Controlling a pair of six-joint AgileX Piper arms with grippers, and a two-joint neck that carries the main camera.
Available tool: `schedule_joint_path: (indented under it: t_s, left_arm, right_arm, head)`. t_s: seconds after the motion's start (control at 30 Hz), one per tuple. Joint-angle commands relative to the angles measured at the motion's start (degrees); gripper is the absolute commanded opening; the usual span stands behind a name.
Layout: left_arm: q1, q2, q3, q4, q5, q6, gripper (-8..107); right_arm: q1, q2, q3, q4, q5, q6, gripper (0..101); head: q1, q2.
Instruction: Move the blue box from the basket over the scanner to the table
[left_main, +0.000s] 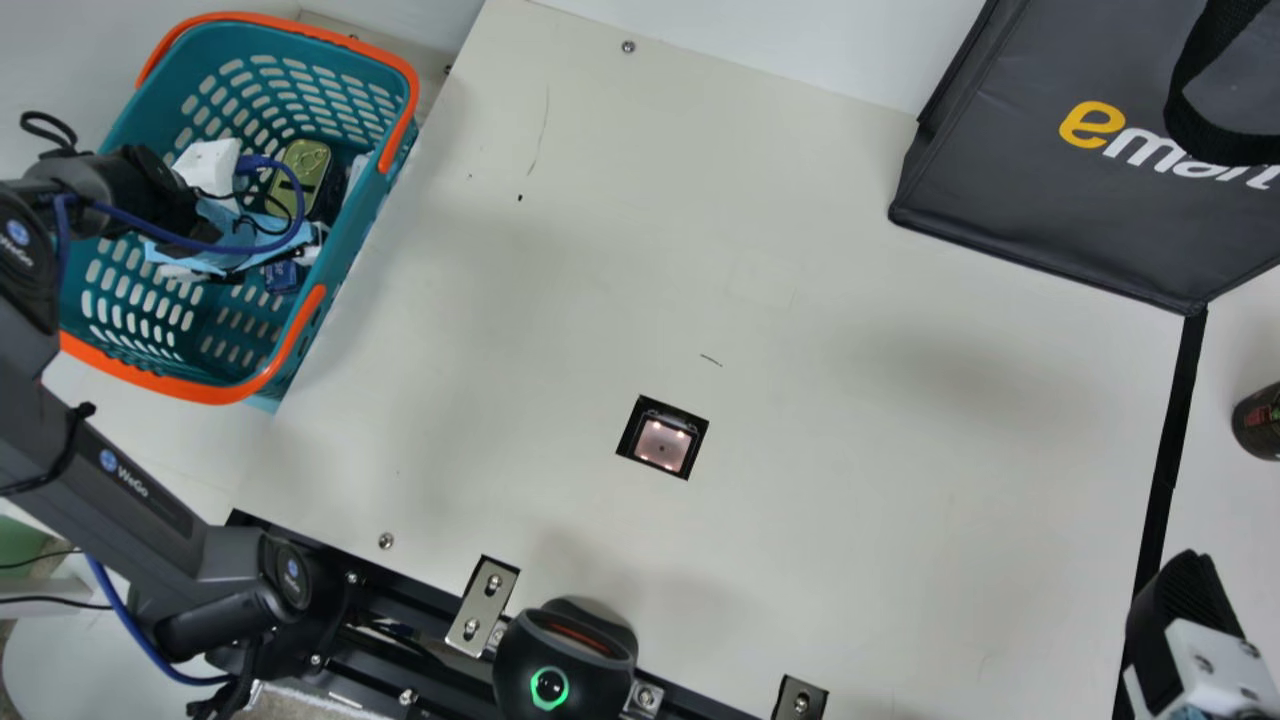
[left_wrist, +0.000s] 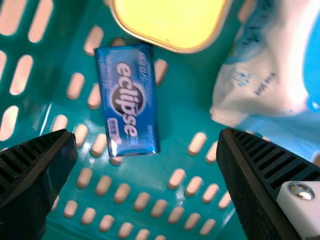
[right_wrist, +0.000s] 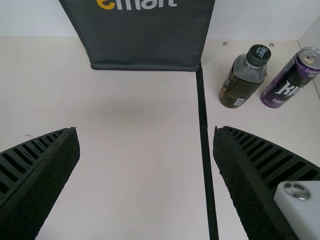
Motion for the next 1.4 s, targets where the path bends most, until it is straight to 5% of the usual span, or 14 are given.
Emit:
schedule_joint_path:
  t_s: [0.0,1.13,1.37]
  left_arm:
    - [0.18,0.40,0.01,0.53,-0.75,-1.19,90]
    - [1.59,5.18,-3.88,-0.36,3.34,-2.69,90]
    - [1.41,5.34,-3.91,0.10,3.40,-2.78,43]
  right_arm:
    - [0.00,0.00,0.00,0.00,0.00,0.00,95]
    - [0.00,0.00,0.00,0.00,0.00,0.00,95]
    - [0.00,0.00,0.00,0.00,0.00,0.00,95]
  head:
    - [-1.75,0.14]
    - [-1.75,0.14]
    - [-1.75,0.14]
